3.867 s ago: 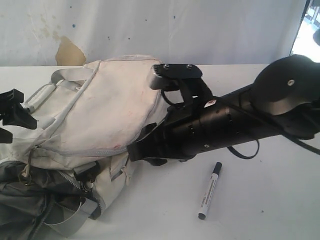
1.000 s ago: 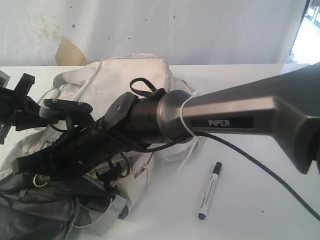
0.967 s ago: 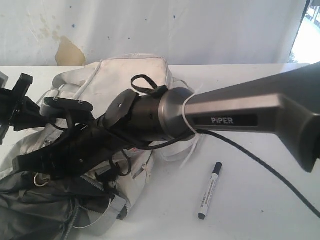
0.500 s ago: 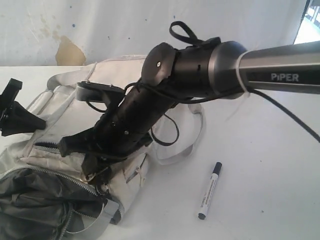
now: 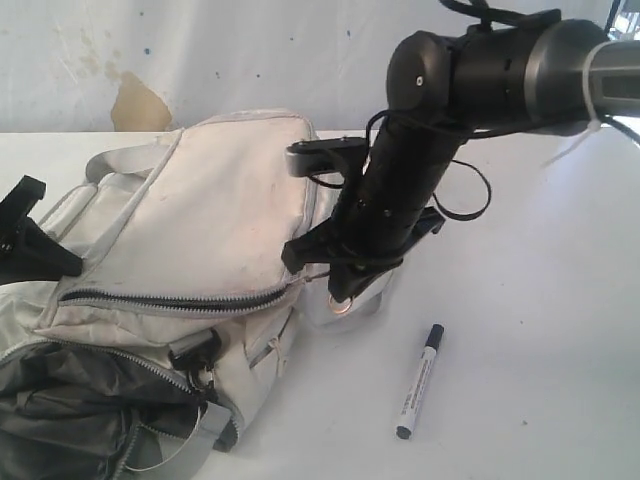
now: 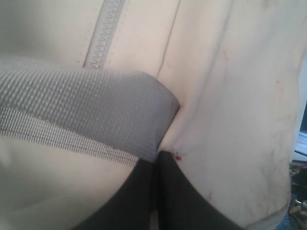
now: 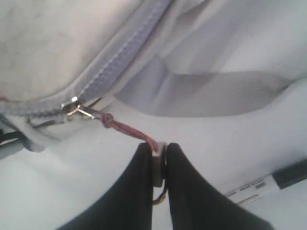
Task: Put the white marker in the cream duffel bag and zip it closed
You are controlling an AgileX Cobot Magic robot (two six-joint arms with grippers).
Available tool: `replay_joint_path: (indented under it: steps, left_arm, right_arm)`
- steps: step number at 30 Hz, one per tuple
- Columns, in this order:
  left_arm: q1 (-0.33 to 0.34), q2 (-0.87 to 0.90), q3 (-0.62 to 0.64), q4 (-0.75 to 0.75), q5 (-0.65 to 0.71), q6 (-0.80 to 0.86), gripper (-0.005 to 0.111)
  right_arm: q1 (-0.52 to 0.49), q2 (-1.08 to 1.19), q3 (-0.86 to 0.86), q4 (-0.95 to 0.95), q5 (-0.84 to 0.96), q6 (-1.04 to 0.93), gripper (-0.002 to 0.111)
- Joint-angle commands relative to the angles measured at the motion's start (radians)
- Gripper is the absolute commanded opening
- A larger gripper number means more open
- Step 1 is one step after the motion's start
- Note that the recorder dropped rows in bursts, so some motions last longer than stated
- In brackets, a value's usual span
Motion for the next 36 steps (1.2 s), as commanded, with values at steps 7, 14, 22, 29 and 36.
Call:
replay_joint_path:
  steps: [7,14,22,29,36]
  left_arm:
    - [0.009,-0.01,-0.007,0.014,-0.037,0.137,0.0]
    - [0.009,-0.077,-0.007,-0.01,-0.138,0.275,0.018]
    - [0.005,-0.118,-0.007,-0.105,-0.068,0.413,0.057]
    - [-0.119,-0.165,-0.007,-0.103,-0.014,0.571,0.058]
    - [-0.329,-0.2,-0.007,-0.06,-0.094,0.648,0.058]
  right_arm:
    - [-0.089,-0.01,-0.002,-0.035,-0.182,0.005,0.0]
    - [-0.089,-0.01,-0.002,-0.005,-0.155,-0.002,0.0]
    - [-0.089,-0.01,-0.002,-0.005,-0.153,-0.004,0.0]
    - [-0.089,-0.01,-0.002,-0.005,-0.161,-0.004,0.0]
    - [-0.089,-0.01,-0.002,-0.005,-0.161,-0.004,0.0]
